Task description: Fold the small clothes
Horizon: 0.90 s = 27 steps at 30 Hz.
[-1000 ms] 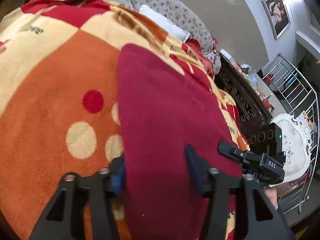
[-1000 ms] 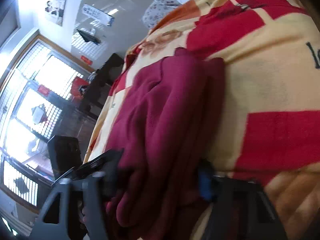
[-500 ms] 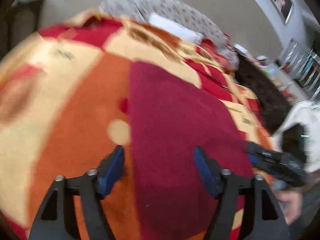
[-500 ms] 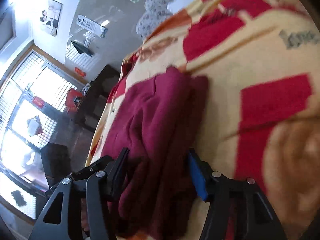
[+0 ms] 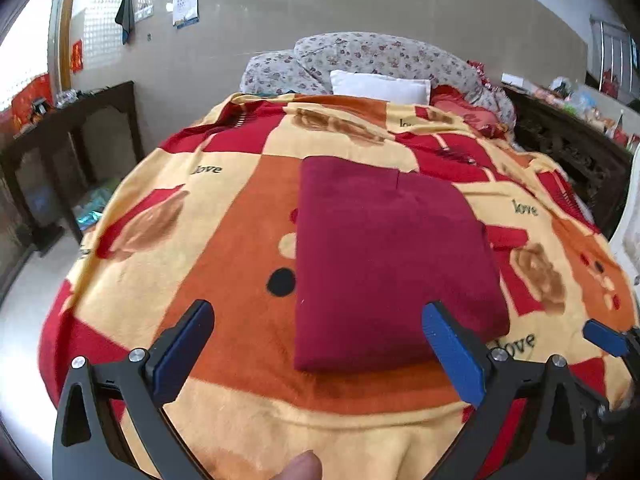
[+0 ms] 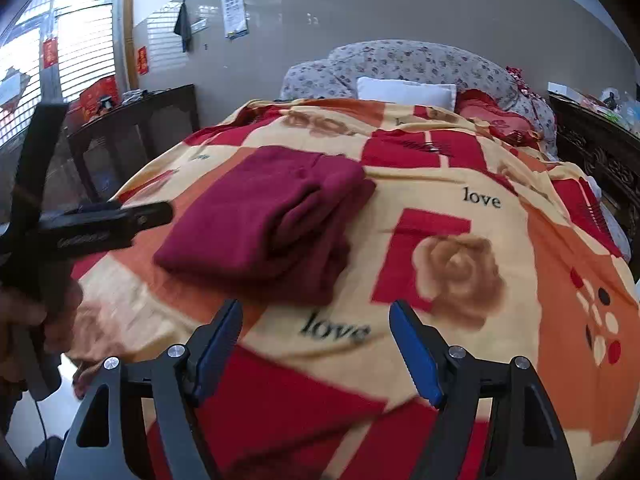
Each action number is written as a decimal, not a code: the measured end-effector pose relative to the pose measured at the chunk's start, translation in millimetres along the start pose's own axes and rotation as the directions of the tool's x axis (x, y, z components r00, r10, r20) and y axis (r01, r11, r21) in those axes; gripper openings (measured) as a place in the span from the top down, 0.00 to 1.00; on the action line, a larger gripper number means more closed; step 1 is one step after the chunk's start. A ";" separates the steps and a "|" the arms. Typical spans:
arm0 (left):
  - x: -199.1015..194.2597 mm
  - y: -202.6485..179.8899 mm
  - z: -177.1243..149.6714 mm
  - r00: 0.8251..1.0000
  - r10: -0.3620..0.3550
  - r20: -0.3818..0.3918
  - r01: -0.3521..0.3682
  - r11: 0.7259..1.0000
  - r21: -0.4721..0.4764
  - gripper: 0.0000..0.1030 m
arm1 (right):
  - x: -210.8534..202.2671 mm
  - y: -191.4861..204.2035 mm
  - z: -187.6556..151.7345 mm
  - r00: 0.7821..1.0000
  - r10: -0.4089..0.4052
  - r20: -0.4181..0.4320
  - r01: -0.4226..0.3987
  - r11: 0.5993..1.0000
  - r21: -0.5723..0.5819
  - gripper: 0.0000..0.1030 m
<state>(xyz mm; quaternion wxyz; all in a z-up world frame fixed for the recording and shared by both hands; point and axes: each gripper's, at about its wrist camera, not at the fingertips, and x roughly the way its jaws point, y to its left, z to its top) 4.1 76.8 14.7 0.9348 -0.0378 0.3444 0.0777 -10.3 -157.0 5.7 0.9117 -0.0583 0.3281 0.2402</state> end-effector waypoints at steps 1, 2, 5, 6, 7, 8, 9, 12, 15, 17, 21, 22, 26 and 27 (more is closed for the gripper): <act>-1.2 -0.4 -0.6 1.000 0.015 -0.003 -0.015 1.000 0.001 0.00 | -2.3 6.8 -2.2 1.000 -0.004 0.007 0.004 1.000 -0.008 0.22; -2.3 0.0 -0.9 1.000 0.019 -0.006 -0.019 1.000 -0.003 0.00 | -5.2 9.8 -5.3 1.000 -0.003 0.015 0.003 1.000 -0.017 0.22; -4.1 3.4 -3.4 0.999 -0.025 -0.024 0.024 0.999 -0.039 0.00 | -6.6 17.4 -10.6 1.000 0.008 0.018 -0.008 1.000 -0.030 0.22; -5.3 2.8 -4.3 0.999 -0.025 -0.021 0.024 0.999 -0.039 0.00 | -7.2 17.2 -11.0 1.000 0.014 0.018 -0.013 1.000 -0.024 0.22; -6.2 1.7 -5.4 1.000 -0.018 -0.018 0.017 0.999 -0.038 0.00 | -8.6 19.4 -12.0 1.000 0.020 0.019 -0.020 1.000 -0.022 0.22; -7.4 0.0 -6.6 1.000 -0.008 -0.016 0.008 0.999 -0.032 0.00 | -9.5 20.2 -12.0 0.999 0.023 0.024 -0.022 1.000 -0.022 0.22; -8.1 -1.6 -7.5 1.000 -0.004 -0.015 0.004 1.000 -0.025 0.00 | -10.4 21.7 -11.9 0.999 0.020 0.026 -0.020 1.000 -0.024 0.22; -9.2 -7.4 -10.1 1.000 -0.018 -0.019 0.018 1.000 -0.002 0.00 | -14.0 23.3 -12.1 0.999 0.027 0.031 -0.026 0.999 -0.025 0.22; -8.3 -9.6 -10.9 0.999 -0.036 -0.033 0.036 0.999 -0.005 0.00 | -18.8 24.9 -12.7 0.999 0.030 0.036 -0.029 0.999 -0.029 0.22; -8.5 -11.2 -11.7 0.999 -0.032 -0.031 0.032 0.999 -0.002 0.00 | -20.9 24.8 -12.4 0.999 0.028 0.041 -0.027 0.999 -0.029 0.22; -6.0 -13.9 -13.5 0.998 -0.045 -0.052 0.046 0.999 0.012 0.00 | -23.9 22.8 -11.4 0.998 0.038 0.044 -0.037 0.999 -0.015 0.22; -5.3 -14.3 -14.1 0.997 -0.049 -0.058 0.050 0.999 0.014 0.00 | -25.0 22.8 -10.7 0.998 0.044 0.045 -0.044 0.999 -0.014 0.22; -3.9 -15.5 -16.0 0.994 -0.079 -0.078 0.079 0.997 0.005 0.00 | -28.6 26.9 -8.1 0.998 0.045 0.052 -0.043 0.999 -0.030 0.22; -4.3 -15.4 -16.9 0.993 -0.087 -0.076 0.088 0.996 -0.001 0.00 | -29.7 27.9 -6.9 0.997 0.049 0.054 -0.048 0.998 -0.032 0.22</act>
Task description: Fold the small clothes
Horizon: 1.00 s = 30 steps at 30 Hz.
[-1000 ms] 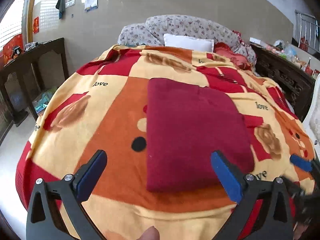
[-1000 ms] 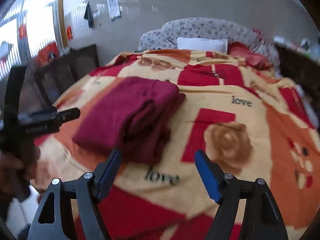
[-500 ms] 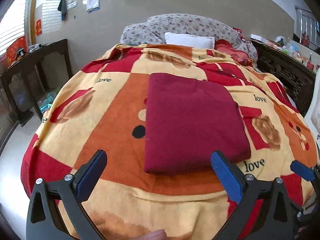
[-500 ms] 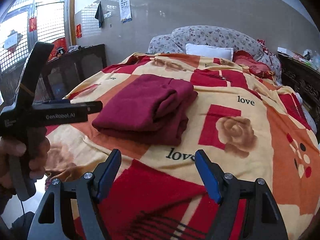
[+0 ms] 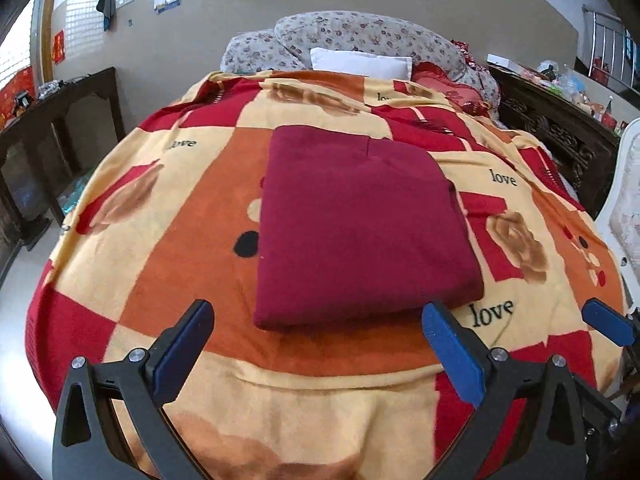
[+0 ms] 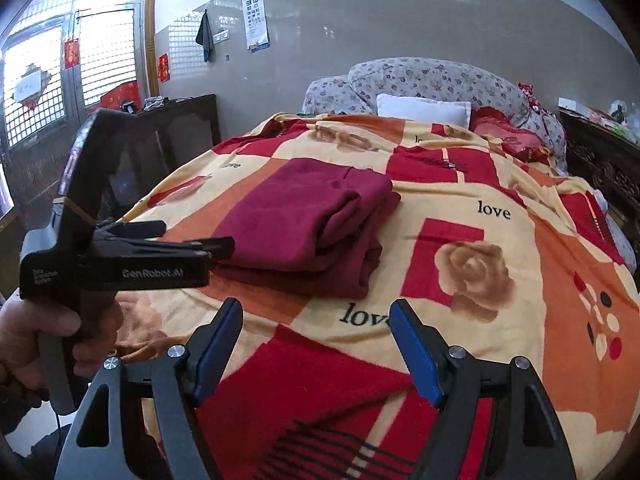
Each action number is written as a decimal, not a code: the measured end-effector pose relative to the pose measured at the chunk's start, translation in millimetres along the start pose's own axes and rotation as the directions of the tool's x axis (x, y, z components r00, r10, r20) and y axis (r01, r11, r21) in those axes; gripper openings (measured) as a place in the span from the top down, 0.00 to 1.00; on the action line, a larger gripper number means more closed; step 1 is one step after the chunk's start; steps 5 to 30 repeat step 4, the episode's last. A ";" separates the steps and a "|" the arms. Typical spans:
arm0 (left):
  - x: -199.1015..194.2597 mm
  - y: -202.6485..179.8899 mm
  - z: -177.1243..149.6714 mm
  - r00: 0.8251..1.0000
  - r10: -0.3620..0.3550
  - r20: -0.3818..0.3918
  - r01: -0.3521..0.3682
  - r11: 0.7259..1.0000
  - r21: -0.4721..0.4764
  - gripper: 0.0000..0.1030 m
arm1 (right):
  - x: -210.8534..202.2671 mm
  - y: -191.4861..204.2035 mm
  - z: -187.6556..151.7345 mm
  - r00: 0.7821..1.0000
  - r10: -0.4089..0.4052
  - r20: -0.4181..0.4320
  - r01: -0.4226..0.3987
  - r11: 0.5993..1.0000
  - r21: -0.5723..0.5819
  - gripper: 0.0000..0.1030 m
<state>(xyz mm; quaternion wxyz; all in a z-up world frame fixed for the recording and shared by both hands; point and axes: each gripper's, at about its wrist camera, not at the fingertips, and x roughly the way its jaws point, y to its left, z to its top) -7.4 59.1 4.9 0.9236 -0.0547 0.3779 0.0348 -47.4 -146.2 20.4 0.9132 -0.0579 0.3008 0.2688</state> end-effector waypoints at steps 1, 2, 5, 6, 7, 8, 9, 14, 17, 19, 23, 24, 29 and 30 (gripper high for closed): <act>-0.7 0.0 -0.6 1.000 -0.008 0.002 0.008 1.000 -0.003 0.00 | -0.6 0.6 0.6 1.000 0.002 0.002 -0.002 1.000 -0.001 0.22; -1.1 -0.3 -0.8 1.000 -0.010 0.002 0.010 1.000 -0.002 0.00 | -1.5 1.5 1.4 1.000 0.002 0.005 -0.002 1.000 -0.004 0.22; -1.8 -2.5 -1.2 1.000 -0.007 0.005 0.007 1.000 0.012 0.00 | -1.6 2.5 1.8 1.000 0.004 0.002 -0.004 1.000 -0.008 0.22; -1.8 -2.5 -1.2 1.000 -0.007 0.005 0.007 1.000 0.012 0.00 | -1.6 2.5 1.8 1.000 0.004 0.002 -0.004 1.000 -0.008 0.22; -1.8 -2.5 -1.2 1.000 -0.007 0.005 0.007 1.000 0.012 0.00 | -1.6 2.5 1.8 1.000 0.004 0.002 -0.004 1.000 -0.008 0.22; -1.8 -2.5 -1.2 1.000 -0.007 0.005 0.007 1.000 0.012 0.00 | -1.6 2.5 1.8 1.000 0.004 0.002 -0.004 1.000 -0.008 0.22; -1.8 -2.5 -1.2 1.000 -0.007 0.005 0.007 1.000 0.012 0.00 | -1.6 2.5 1.8 1.000 0.004 0.002 -0.004 1.000 -0.008 0.22; -1.8 -2.5 -1.2 1.000 -0.007 0.005 0.007 1.000 0.012 0.00 | -1.6 2.5 1.8 1.000 0.004 0.002 -0.004 1.000 -0.008 0.22; -1.8 -2.5 -1.2 1.000 -0.007 0.005 0.007 1.000 0.012 0.00 | -1.6 2.5 1.8 1.000 0.004 0.002 -0.004 1.000 -0.008 0.22; -1.8 -2.5 -1.2 1.000 -0.007 0.005 0.007 1.000 0.012 0.00 | -1.6 2.5 1.8 1.000 0.004 0.002 -0.004 1.000 -0.008 0.22; -1.8 -2.5 -1.2 1.000 -0.007 0.005 0.007 1.000 0.012 0.00 | -1.6 2.5 1.8 1.000 0.004 0.002 -0.004 1.000 -0.008 0.22; -1.8 -2.5 -1.2 1.000 -0.007 0.005 0.007 1.000 0.012 0.00 | -1.6 2.5 1.8 1.000 0.004 0.002 -0.004 1.000 -0.008 0.22; -1.8 -2.5 -1.2 1.000 -0.007 0.005 0.007 1.000 0.012 0.00 | -1.6 2.5 1.8 1.000 0.004 0.002 -0.004 1.000 -0.008 0.22; -1.8 -2.5 -1.2 1.000 -0.007 0.005 0.007 1.000 0.012 0.00 | -1.6 2.5 1.8 1.000 0.004 0.002 -0.004 1.000 -0.008 0.22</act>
